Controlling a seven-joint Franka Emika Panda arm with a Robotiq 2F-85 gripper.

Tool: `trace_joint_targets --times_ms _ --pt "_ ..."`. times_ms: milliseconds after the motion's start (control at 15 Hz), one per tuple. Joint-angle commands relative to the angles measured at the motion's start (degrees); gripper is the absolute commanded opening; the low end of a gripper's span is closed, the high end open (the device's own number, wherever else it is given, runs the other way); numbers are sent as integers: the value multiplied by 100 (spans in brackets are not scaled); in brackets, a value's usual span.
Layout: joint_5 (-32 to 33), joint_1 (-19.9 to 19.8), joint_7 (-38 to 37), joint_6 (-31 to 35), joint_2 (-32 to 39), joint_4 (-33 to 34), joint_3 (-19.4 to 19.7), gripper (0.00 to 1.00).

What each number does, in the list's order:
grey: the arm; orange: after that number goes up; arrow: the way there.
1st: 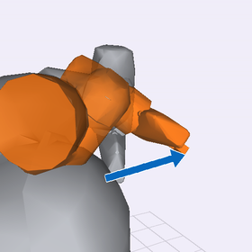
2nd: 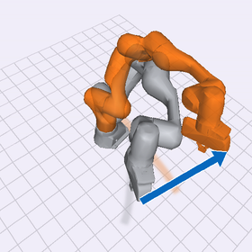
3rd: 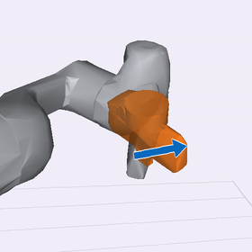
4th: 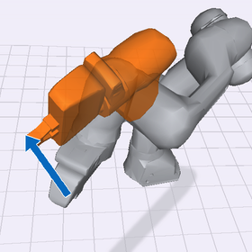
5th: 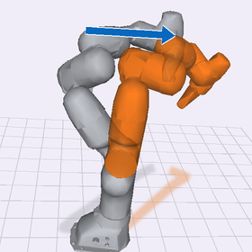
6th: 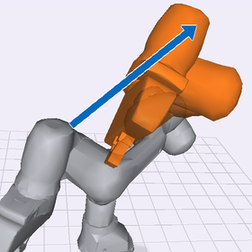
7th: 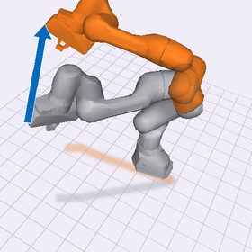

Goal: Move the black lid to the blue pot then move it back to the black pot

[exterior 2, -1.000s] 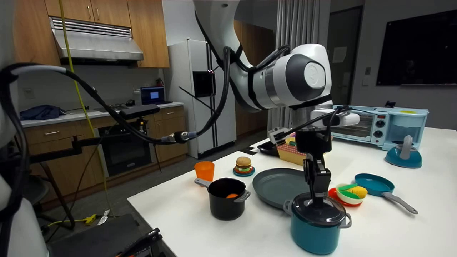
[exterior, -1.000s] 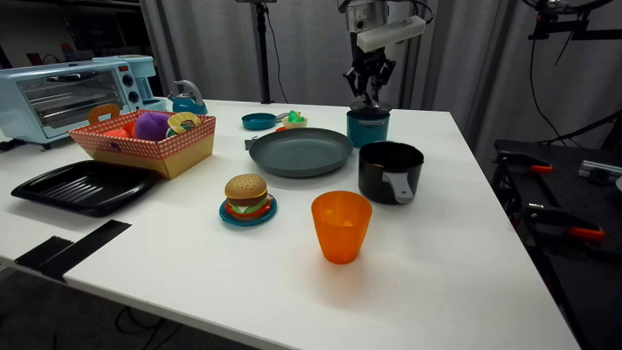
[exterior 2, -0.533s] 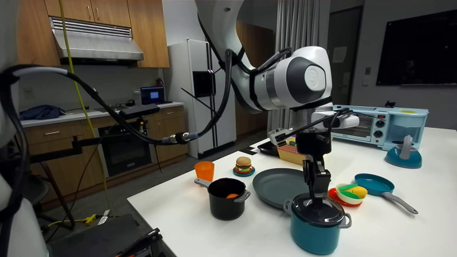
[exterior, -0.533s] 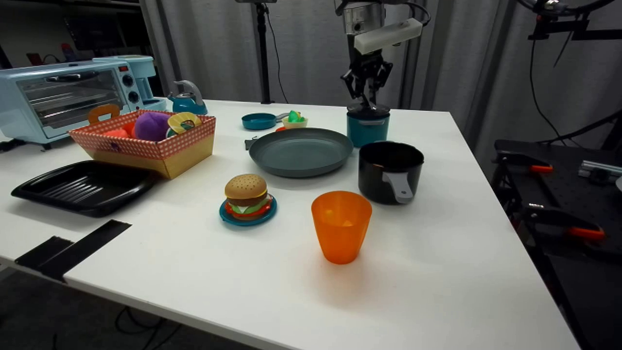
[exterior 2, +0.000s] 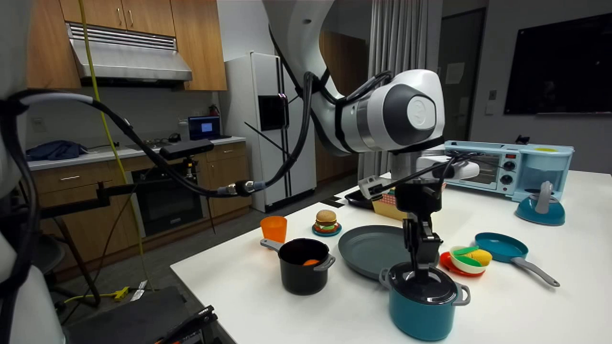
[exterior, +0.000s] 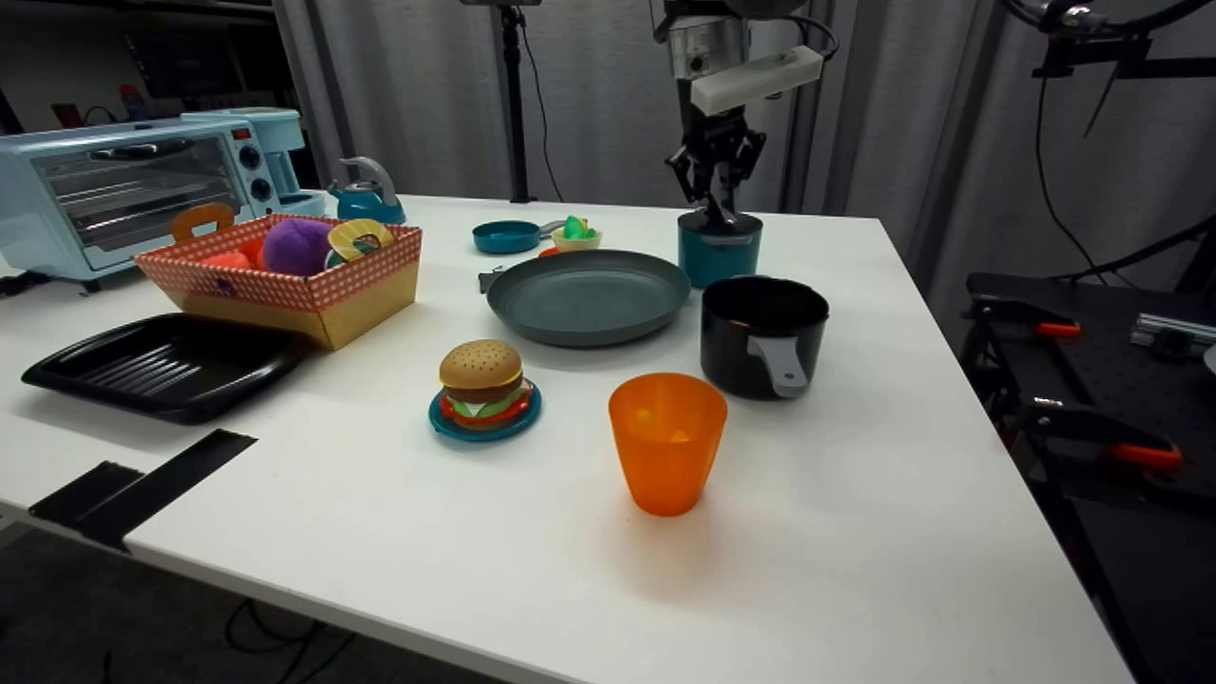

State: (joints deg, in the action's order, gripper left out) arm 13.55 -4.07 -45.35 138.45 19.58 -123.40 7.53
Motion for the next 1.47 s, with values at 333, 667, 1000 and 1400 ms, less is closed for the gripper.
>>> trace_joint_targets --times_ms 333,667,1000,1400 --pt "-255 71 235 67 101 114 112 4" --pt "-374 46 266 71 83 100 98 58" --pt "-532 52 303 65 43 74 102 95" --pt "-592 54 301 91 2 34 123 100"
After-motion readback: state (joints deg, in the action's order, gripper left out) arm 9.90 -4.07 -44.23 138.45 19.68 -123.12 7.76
